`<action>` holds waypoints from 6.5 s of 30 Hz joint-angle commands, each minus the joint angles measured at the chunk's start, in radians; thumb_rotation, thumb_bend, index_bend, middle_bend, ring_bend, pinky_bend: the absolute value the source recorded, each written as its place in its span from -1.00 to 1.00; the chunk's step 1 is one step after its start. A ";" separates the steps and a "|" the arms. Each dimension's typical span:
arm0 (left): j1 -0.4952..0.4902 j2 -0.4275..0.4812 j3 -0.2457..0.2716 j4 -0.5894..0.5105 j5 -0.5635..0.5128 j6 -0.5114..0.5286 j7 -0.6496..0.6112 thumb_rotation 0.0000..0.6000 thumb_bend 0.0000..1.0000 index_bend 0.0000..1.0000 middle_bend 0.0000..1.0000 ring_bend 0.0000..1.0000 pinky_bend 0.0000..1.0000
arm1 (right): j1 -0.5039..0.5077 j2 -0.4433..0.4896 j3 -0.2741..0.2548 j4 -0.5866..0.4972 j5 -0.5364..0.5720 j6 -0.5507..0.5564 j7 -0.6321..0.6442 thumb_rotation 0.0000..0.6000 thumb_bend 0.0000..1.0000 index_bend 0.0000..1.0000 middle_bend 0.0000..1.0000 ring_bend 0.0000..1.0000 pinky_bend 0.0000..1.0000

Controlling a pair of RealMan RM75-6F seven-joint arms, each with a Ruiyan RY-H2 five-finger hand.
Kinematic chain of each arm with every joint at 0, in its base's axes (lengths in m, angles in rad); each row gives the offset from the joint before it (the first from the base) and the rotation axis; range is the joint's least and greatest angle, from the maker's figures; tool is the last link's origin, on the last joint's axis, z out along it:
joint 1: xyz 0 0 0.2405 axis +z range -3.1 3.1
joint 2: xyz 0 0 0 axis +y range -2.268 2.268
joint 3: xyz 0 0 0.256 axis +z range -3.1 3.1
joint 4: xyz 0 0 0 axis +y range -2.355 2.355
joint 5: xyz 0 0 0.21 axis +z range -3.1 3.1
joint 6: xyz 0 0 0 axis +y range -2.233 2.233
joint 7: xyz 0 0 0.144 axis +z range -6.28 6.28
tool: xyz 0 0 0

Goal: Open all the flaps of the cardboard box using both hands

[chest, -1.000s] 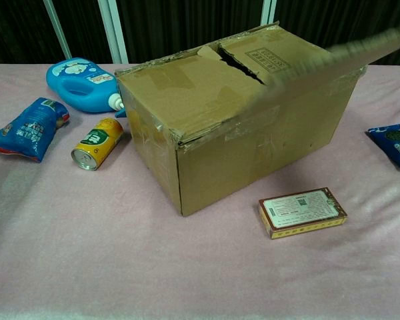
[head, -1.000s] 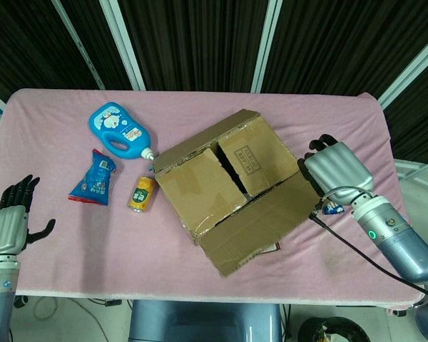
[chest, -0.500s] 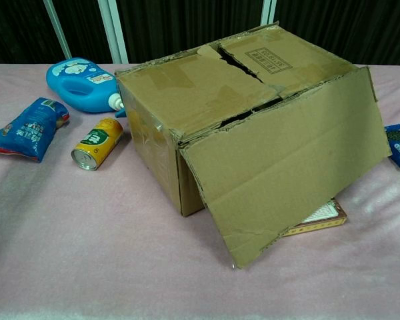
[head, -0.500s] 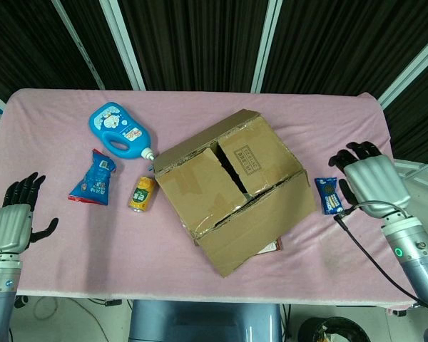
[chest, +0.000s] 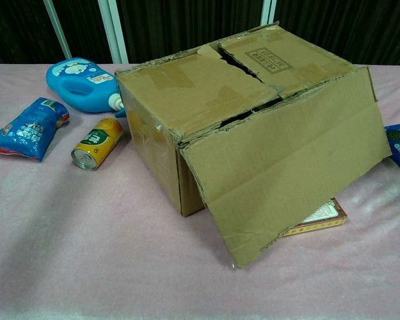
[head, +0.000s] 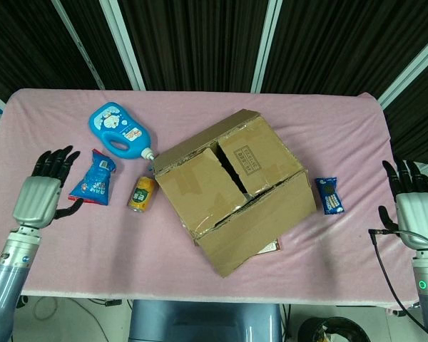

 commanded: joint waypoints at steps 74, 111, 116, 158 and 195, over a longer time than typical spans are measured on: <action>-1.153 -0.152 0.118 0.265 -0.702 -0.646 0.342 1.00 0.93 -0.11 0.26 -0.07 0.01 | -0.162 -0.268 0.117 0.391 -0.066 -0.114 0.388 1.00 0.01 -0.91 -0.97 -1.00 -0.59; -1.275 0.414 0.171 -0.097 -0.822 -1.022 -0.058 1.00 0.93 -0.13 0.24 -0.08 0.02 | -0.175 -0.274 0.132 0.378 -0.070 -0.134 0.395 1.00 0.01 -0.90 -0.97 -1.00 -0.59; -1.268 0.490 0.170 -0.144 -0.791 -1.081 -0.104 1.00 0.92 -0.13 0.24 -0.08 0.03 | -0.175 -0.275 0.131 0.374 -0.071 -0.137 0.396 1.00 0.01 -0.90 -0.97 -1.00 -0.59; -0.267 0.202 0.235 -0.254 -0.189 0.081 0.003 1.00 -0.47 -0.99 -0.98 -1.00 -0.95 | -0.168 -0.242 0.145 0.316 -0.066 -0.152 0.340 1.00 -0.05 -0.90 -0.97 -1.00 -0.59; 0.090 -0.165 0.210 0.282 -0.044 0.254 -0.220 1.00 -0.53 -1.00 -1.00 -1.00 -1.00 | 0.584 -0.209 0.231 0.312 -0.489 -0.731 0.190 1.00 0.82 -0.17 -0.37 -0.61 -0.54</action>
